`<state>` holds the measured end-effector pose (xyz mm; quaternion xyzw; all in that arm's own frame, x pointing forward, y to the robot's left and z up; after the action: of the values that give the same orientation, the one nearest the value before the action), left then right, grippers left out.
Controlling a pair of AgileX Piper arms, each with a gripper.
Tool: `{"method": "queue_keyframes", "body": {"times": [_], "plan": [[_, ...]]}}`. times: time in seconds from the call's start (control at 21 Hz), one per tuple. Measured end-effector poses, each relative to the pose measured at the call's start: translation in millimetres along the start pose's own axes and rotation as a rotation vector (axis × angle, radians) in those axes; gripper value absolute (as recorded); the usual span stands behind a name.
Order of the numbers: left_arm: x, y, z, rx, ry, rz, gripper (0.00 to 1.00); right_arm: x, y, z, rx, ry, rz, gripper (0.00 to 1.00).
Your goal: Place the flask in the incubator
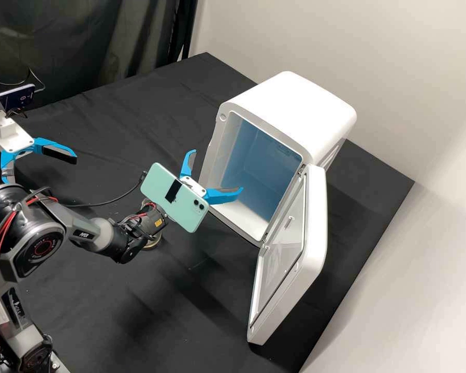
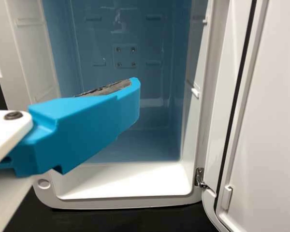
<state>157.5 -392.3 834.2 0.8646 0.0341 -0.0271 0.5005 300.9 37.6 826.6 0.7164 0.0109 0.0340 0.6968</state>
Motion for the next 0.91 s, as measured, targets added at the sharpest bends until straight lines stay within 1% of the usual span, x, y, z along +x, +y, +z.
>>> {"method": "queue_keyframes", "body": {"times": [0.14,0.29,0.48,0.52,0.62,0.72,0.81,0.86,0.91], "plan": [[-0.5,0.1,-1.8,-0.003,0.011,0.001,1.0,0.2,-2.9,2.1,0.001,-0.006,-0.009,1.0],[-2.0,0.4,-6.4,-0.008,0.04,0.005,1.0,-1.9,-6.3,3.3,0.001,-0.012,-0.022,1.0],[-3.8,-1.9,-15.8,-0.034,0.091,-0.003,1.0,-1.3,-9.4,3.3,0.0,-0.011,-0.031,1.0],[-4.0,-2.9,-17.6,-0.042,0.1,-0.007,1.0,-1.0,-9.9,3.2,0.0,-0.005,-0.028,1.0],[-4.2,-4.2,-20.0,-0.052,0.111,-0.013,1.0,-0.5,-11.6,5.1,0.0,-0.011,-0.034,1.0],[-4.1,-5.0,-20.8,-0.056,0.114,-0.016,1.0,-1.0,-11.9,5.3,0.0,-0.008,-0.031,1.0],[-4.1,-5.0,-20.8,-0.056,0.114,-0.016,1.0,-2.9,-12.3,5.6,0.001,-0.002,-0.025,1.0],[-4.1,-5.0,-20.8,-0.056,0.114,-0.016,1.0,-4.8,-11.2,7.1,-0.001,0.001,-0.015,1.0],[-4.1,-5.0,-20.8,-0.056,0.114,-0.016,1.0,-6.9,-11.7,9.4,-0.001,-0.007,-0.016,1.0]]}}
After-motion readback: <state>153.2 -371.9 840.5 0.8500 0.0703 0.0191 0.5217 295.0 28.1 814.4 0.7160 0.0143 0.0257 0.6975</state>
